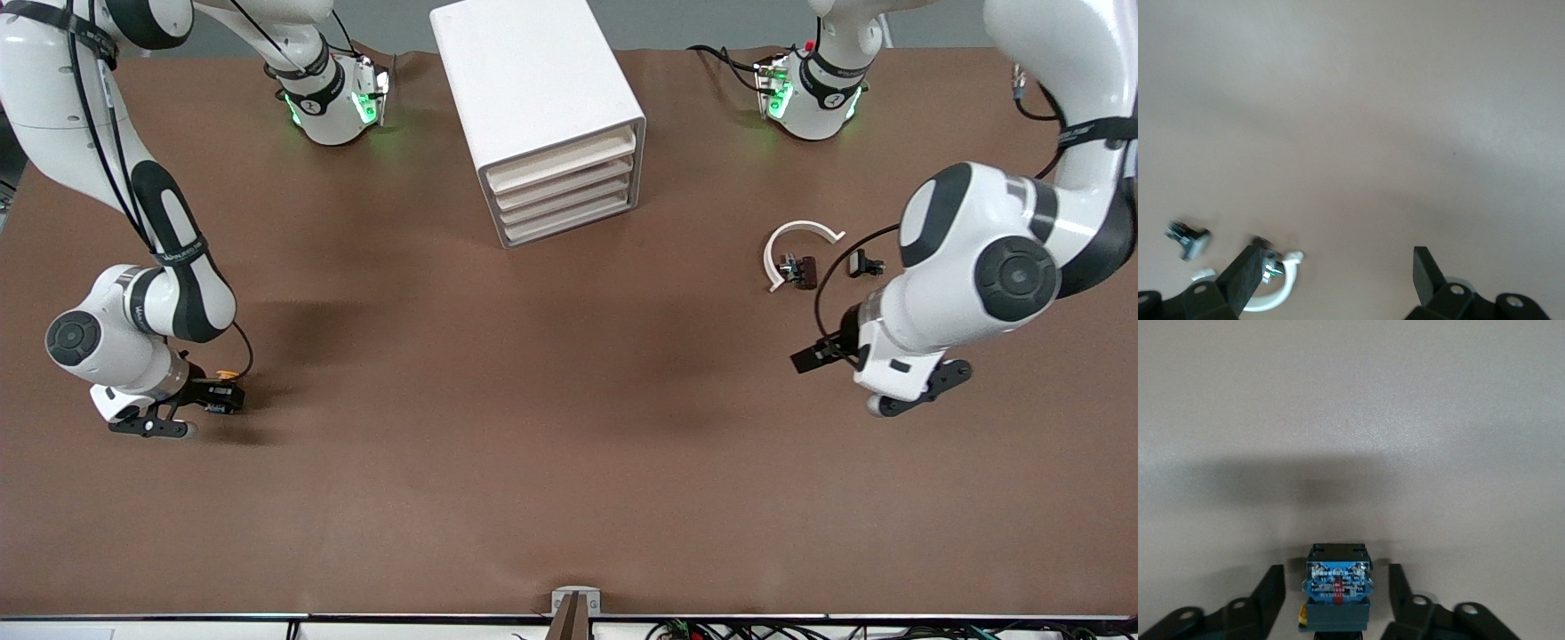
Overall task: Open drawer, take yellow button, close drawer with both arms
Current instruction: 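Lower the button onto the table with the right gripper and release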
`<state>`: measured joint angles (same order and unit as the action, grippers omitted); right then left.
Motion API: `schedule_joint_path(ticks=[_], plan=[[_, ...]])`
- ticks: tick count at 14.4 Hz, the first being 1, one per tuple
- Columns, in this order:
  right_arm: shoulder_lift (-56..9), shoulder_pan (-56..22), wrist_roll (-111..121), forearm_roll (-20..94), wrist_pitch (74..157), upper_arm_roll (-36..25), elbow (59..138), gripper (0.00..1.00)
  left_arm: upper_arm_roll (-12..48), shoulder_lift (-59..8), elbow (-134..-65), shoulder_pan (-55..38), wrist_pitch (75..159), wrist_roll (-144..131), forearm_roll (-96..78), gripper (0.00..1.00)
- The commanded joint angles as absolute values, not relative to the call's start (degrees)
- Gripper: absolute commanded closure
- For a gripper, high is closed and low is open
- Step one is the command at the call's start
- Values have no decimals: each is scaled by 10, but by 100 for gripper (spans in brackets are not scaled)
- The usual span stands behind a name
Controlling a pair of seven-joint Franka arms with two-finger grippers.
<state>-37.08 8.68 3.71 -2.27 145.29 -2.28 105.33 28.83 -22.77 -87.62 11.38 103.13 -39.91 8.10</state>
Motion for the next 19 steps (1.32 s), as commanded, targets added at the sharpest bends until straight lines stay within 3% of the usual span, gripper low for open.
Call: schedule_joint_path(ticks=[1,5,9,14,16,17,19], plan=[[-377,98,40,-13,1451,-11,1038,0,293,-182,-886,136,1011,-335,96,0],[-343,94,41,-14,1418,-9,1037,0,293,-148,-885,161,988,-247,96,0],[-296,90,39,-14,1304,-8,1015,0,293,-122,-872,184,971,-180,96,0],[-200,67,33,-13,1161,-8,1012,0,298,-118,-808,191,879,-151,96,0],[-164,58,33,-13,1119,-8,1011,0,291,-85,-816,180,875,-132,94,0],[-146,53,33,-13,1100,-8,1011,0,271,-70,-829,163,873,-119,91,0],[-114,46,33,-13,1059,-7,1007,0,168,-40,-855,72,874,-110,82,0]])
